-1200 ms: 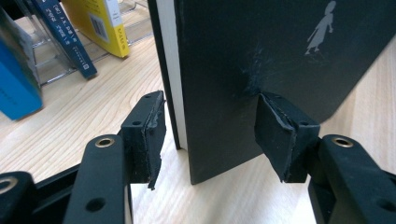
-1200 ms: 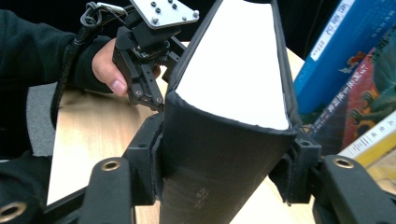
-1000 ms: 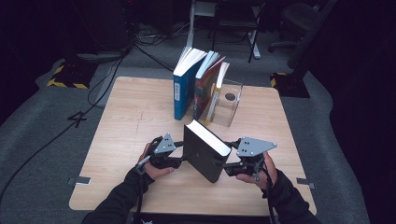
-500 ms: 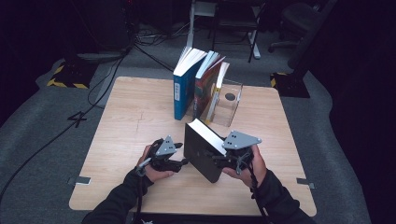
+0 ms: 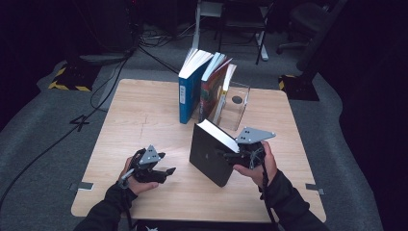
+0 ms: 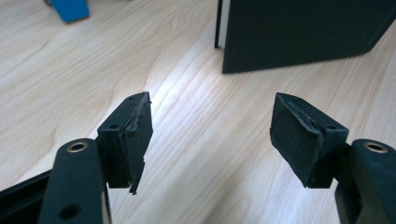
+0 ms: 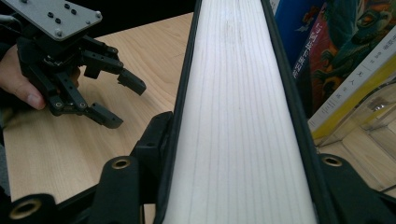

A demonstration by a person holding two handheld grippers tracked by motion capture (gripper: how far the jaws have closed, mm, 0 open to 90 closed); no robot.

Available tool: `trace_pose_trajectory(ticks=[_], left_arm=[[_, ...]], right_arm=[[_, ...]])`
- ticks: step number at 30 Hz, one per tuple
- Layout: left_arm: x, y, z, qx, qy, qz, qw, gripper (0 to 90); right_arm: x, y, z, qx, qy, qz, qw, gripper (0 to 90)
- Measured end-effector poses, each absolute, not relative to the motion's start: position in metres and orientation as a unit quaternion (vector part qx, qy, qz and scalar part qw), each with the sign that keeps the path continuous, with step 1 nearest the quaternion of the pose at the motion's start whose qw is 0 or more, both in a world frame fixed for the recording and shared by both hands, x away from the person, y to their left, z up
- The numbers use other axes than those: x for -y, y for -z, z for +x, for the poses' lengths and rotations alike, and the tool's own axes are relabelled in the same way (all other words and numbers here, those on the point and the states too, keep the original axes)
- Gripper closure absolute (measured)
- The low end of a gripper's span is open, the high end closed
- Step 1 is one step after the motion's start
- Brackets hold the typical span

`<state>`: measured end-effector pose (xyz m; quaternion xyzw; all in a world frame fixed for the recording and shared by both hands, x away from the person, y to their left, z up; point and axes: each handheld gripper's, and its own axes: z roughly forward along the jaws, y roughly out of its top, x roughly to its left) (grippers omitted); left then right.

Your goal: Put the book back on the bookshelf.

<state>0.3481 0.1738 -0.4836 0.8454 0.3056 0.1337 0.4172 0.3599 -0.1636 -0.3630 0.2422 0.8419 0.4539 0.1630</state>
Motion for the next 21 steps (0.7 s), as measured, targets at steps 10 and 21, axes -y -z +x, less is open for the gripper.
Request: trace_pose_trajectory(ticks=[10, 21], left_arm=[[-0.167, 0.493, 0.35, -0.324, -0.135, 0.856, 0.38, 23.8], [-0.159, 0.503, 0.352, -0.324, -0.133, 0.867, 0.354, 23.1]], right_arm=[[0.191, 0.36, 0.361, -0.847, -0.443, 0.237, 0.172, 50.7], [0.223, 0.358, 0.356, -0.853, -0.431, 0.238, 0.171, 49.6]])
